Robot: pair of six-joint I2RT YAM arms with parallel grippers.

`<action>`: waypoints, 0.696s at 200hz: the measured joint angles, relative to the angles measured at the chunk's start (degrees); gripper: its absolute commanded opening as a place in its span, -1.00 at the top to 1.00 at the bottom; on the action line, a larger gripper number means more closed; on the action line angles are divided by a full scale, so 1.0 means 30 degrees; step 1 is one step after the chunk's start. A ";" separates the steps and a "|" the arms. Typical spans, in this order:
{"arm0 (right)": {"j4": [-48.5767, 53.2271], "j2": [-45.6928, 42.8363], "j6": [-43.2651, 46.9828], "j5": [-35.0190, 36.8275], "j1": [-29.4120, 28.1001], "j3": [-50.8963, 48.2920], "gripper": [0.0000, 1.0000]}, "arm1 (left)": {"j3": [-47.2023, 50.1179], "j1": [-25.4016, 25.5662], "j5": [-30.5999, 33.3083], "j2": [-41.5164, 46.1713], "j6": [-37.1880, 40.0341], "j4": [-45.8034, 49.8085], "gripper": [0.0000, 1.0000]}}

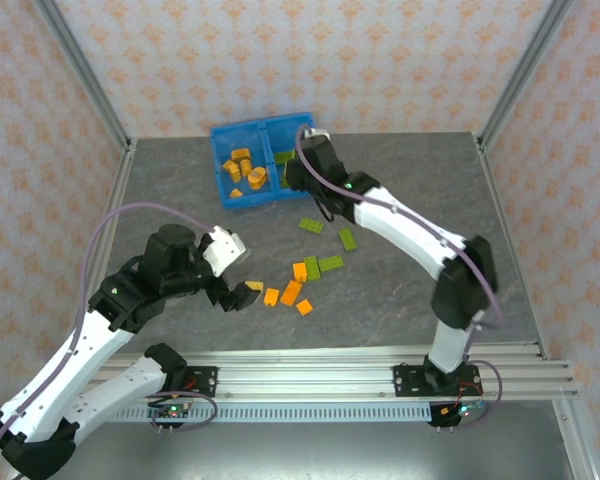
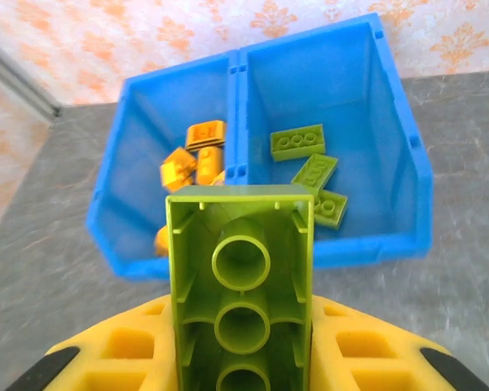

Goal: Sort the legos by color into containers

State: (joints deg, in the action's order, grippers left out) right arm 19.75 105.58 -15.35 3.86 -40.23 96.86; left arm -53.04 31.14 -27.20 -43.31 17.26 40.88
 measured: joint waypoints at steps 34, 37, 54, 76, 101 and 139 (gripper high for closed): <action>0.1668 0.6623 0.0947 0.0918 0.1195 0.6987 0.40 | 0.0007 -0.0015 0.0015 0.0073 -0.0015 0.0000 -0.99; 0.2018 0.7191 0.1035 0.1005 0.1290 0.7679 0.40 | 0.0007 -0.0015 0.0029 0.0073 -0.0015 0.0000 -0.99; 0.3636 1.0775 0.1457 0.1661 0.1741 1.2386 0.39 | 0.0022 -0.0015 0.0095 0.0073 -0.0080 0.0000 -0.99; 0.5311 1.4127 0.1887 0.1931 0.2229 1.6509 0.30 | 0.0029 -0.0015 0.0138 0.0095 -0.0109 0.0000 -0.99; 0.6178 1.5285 0.2215 0.1778 0.2557 1.6903 0.12 | 0.0080 -0.0015 0.0138 0.0270 -0.0226 0.0000 -0.99; 0.6652 1.5533 0.2710 0.1282 0.2535 1.7362 -0.10 | 0.0087 -0.0015 0.0146 0.0313 -0.0233 0.0000 -0.99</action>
State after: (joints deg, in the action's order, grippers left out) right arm 39.70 152.18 -7.22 7.70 -32.62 148.94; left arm -52.77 31.09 -26.76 -42.37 16.56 40.88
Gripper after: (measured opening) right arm 0.538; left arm 0.996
